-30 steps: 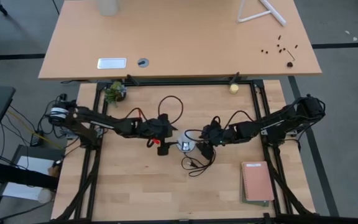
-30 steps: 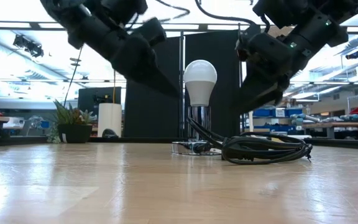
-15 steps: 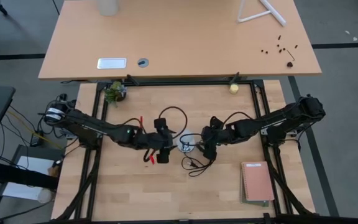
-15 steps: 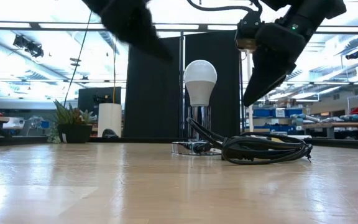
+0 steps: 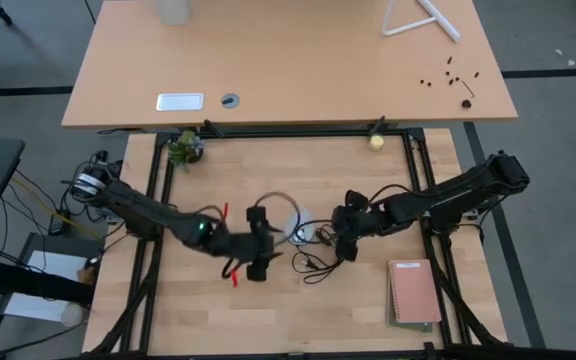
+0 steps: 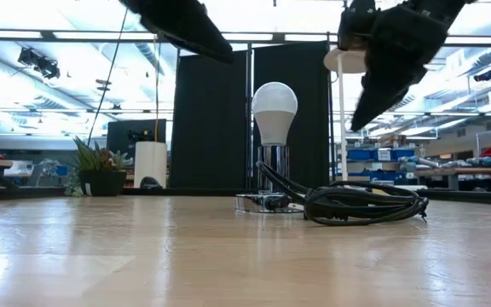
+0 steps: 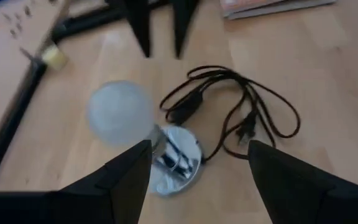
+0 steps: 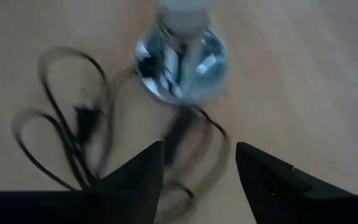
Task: Screw lightbulb
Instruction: Insert the light bulb into the lamp
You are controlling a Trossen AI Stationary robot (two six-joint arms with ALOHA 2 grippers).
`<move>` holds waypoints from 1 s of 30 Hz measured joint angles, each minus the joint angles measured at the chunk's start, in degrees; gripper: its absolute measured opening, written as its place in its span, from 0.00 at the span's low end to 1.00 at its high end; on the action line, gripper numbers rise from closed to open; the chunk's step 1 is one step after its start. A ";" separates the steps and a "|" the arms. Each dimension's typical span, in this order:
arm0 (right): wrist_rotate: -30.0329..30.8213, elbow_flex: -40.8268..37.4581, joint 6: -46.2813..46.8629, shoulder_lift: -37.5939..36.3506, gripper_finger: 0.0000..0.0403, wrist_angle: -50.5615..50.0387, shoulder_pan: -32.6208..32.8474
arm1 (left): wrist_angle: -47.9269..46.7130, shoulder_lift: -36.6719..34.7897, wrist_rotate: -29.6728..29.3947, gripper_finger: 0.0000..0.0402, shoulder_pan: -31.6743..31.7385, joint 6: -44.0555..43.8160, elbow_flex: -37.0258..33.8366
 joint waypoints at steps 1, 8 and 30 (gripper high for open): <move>0.25 1.29 -0.24 0.19 0.52 -2.59 -0.17 | 3.79 0.00 -1.59 0.67 -1.05 0.69 -1.80; -0.21 10.29 -6.15 0.30 0.52 -9.55 -0.53 | 20.72 -0.44 -4.86 0.64 -1.15 -7.73 -13.96; -2.99 35.55 -26.63 13.36 0.63 -23.34 -3.77 | 42.11 3.11 -0.84 0.67 9.07 -12.21 -27.76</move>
